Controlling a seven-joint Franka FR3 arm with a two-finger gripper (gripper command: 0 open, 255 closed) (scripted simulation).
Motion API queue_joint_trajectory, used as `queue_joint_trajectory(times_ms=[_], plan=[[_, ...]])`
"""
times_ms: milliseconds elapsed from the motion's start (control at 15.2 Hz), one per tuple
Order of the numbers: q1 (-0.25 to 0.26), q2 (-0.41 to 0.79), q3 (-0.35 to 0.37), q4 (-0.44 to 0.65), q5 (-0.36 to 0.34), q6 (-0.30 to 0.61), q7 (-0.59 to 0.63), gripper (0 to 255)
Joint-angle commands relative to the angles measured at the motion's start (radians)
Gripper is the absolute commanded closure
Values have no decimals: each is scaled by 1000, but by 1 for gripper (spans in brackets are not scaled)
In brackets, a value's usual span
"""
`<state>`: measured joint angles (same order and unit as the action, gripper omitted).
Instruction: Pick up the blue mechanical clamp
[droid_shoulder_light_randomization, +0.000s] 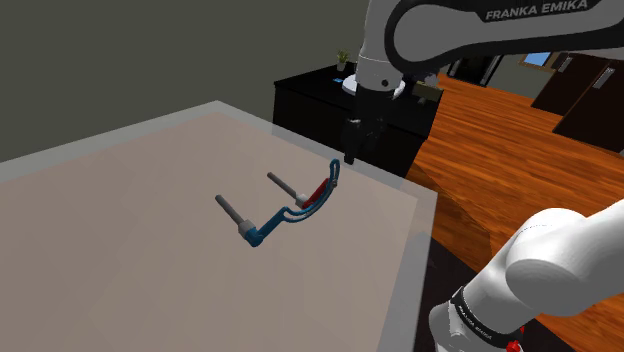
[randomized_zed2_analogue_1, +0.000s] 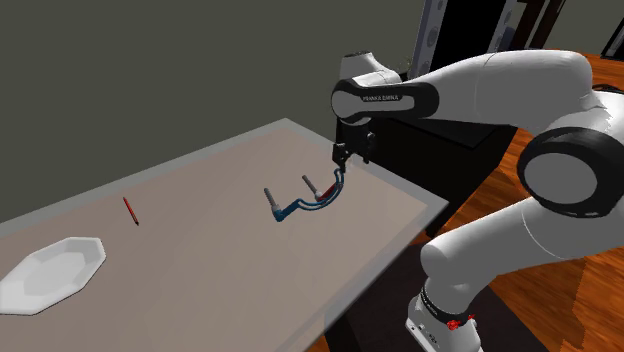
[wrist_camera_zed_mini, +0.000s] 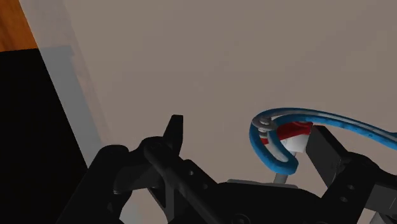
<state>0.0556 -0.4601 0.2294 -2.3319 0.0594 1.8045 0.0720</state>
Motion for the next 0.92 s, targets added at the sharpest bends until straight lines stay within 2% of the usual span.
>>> queue_joint_trajectory(times_ms=[0,594,858], plan=[[5,64,24,18,5,39,27,0],[34,385,120,148,-23,191,164,0],[39,429,126,139,-34,240,179,0]])
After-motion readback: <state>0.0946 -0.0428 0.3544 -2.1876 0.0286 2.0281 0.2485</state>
